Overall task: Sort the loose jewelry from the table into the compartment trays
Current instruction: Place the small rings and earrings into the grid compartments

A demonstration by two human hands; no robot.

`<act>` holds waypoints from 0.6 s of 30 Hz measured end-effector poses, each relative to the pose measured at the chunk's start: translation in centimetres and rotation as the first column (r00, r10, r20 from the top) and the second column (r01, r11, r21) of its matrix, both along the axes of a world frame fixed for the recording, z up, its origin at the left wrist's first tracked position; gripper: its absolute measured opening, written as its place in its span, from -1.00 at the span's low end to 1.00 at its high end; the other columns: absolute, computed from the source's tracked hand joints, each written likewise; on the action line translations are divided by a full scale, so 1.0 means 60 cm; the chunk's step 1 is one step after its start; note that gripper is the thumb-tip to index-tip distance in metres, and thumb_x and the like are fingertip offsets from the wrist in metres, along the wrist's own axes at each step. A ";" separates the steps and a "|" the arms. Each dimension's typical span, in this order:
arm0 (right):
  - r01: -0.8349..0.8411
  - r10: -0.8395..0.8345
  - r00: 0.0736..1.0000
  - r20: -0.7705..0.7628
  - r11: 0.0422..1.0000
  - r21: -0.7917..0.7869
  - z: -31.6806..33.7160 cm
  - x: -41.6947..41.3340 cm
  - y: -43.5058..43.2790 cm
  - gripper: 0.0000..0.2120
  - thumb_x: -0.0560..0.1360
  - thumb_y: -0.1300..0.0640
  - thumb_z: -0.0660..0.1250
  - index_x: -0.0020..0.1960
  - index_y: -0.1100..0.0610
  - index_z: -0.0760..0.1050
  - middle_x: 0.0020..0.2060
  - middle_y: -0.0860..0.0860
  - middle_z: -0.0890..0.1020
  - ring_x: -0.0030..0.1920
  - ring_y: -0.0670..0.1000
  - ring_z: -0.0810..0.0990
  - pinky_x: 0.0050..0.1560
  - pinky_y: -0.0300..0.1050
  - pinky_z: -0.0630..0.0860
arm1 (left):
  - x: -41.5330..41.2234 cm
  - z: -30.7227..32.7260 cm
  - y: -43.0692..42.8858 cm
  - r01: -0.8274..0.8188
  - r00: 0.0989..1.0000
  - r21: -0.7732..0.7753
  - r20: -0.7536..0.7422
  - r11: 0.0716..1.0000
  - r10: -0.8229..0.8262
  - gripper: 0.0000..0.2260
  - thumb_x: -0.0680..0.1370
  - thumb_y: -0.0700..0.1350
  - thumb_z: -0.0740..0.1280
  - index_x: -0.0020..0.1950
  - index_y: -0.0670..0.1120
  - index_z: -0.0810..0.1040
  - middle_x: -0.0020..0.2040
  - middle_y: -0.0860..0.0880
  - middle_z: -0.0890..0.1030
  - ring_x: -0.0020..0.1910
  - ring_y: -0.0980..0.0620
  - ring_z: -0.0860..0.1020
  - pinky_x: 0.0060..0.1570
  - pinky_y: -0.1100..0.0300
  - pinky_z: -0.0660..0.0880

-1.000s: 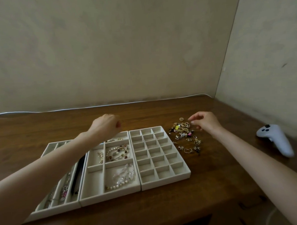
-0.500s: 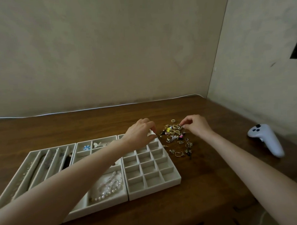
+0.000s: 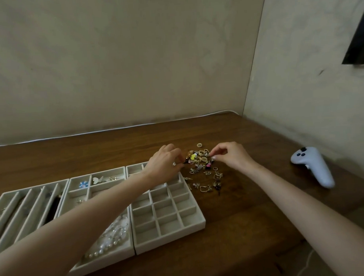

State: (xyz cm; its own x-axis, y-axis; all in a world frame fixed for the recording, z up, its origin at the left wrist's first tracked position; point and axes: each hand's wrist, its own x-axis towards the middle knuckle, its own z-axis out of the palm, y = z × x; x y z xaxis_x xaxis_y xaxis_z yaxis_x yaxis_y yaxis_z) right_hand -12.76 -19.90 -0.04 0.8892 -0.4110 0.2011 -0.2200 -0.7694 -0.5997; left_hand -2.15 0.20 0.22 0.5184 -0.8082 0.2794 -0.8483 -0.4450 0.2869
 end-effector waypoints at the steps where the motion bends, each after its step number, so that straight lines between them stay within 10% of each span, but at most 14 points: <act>1: -0.032 0.032 0.999 -0.004 0.999 0.006 0.002 -0.004 0.003 -0.91 0.48 0.17 0.40 -0.05 0.01 0.61 -0.08 -0.10 0.59 -0.08 -0.19 0.49 -0.06 -0.31 0.36 | -0.001 0.000 -0.003 0.002 1.000 -0.004 0.000 1.000 -0.002 -0.84 0.56 -0.05 0.29 0.11 -0.04 0.52 0.16 -0.01 0.45 0.16 0.04 0.39 0.08 0.13 0.43; 8: -0.225 0.225 0.974 -0.005 0.974 0.011 -0.001 -0.011 0.043 -0.91 0.42 0.11 0.46 -0.06 0.02 0.65 -0.05 -0.12 0.58 0.01 -0.11 0.52 0.03 -0.20 0.42 | -0.002 -0.001 -0.014 0.014 1.000 -0.003 0.015 1.000 -0.014 -0.79 0.55 -0.26 0.19 0.09 -0.06 0.53 0.17 -0.01 0.45 0.17 0.04 0.38 0.02 0.20 0.39; 18: -0.050 0.049 0.997 0.060 0.999 0.007 -0.005 -0.012 -0.008 -0.89 0.50 0.22 0.36 -0.06 0.04 0.63 0.00 -0.05 0.64 -0.03 -0.15 0.51 0.07 -0.21 0.44 | 0.028 0.006 0.002 -0.005 1.000 0.031 0.005 1.000 0.005 -0.71 0.48 -0.36 0.15 -0.04 -0.02 0.54 0.19 0.01 0.46 0.21 0.04 0.37 0.15 0.10 0.39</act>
